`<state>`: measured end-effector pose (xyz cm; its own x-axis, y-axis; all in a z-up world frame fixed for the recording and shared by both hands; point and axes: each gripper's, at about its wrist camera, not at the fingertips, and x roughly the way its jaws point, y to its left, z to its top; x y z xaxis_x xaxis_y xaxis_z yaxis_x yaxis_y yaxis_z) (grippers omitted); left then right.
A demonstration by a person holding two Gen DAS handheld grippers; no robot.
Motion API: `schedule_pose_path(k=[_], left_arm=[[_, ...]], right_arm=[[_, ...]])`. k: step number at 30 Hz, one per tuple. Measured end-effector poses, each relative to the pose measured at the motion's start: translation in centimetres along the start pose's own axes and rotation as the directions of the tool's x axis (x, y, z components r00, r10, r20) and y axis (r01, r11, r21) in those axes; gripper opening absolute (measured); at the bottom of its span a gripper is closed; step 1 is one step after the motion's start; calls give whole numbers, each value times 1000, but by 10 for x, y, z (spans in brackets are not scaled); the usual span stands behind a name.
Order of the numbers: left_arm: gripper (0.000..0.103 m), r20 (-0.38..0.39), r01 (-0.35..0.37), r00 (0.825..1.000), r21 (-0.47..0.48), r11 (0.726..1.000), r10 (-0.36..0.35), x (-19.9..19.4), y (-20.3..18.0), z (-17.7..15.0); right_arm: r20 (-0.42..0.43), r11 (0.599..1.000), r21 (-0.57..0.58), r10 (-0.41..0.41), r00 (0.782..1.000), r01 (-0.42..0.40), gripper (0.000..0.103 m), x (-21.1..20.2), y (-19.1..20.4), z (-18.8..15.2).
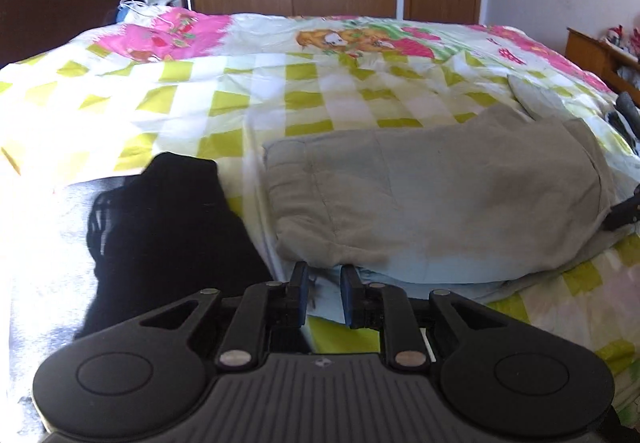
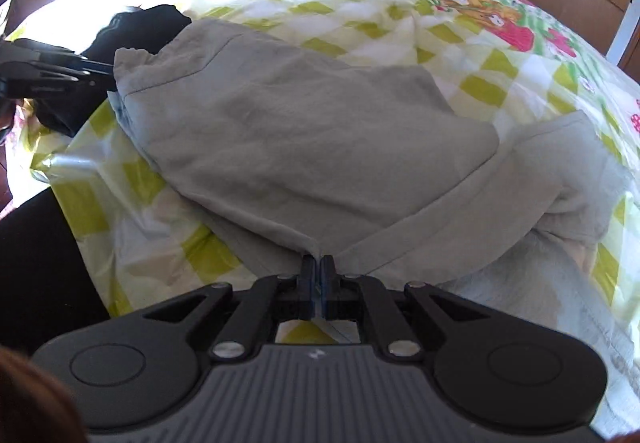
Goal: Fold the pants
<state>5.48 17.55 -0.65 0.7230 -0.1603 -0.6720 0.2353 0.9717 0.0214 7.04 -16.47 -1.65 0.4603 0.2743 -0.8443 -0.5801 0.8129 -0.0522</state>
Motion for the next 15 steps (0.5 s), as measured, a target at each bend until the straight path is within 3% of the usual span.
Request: schedule_pose_path(k=[3,5,10,13,15], left_arm=[[32,6,-24,1000,14,1000,24,6,3,5],[32,-2,-51,999,17,999,51,6,8,3],[32,63,-79,995,-27,997,80,-27,20,-1],[32,101,-4,995,19,1000,2,-26,-2,7],[33,83,44,995,80,996,-51,-11,-25,11]], right_arm=[[0,999,-26,-37,999,37,3,1,2,2],[-12,999,-22,-29,1000,29,9,2,2,4],[-40,995,-93,-43,998,39,11,4,18,1],[-51,997,-61,-46,998,43,12,9,19,3],[-45,998,-32,-50,998,49,12,8,17,6]])
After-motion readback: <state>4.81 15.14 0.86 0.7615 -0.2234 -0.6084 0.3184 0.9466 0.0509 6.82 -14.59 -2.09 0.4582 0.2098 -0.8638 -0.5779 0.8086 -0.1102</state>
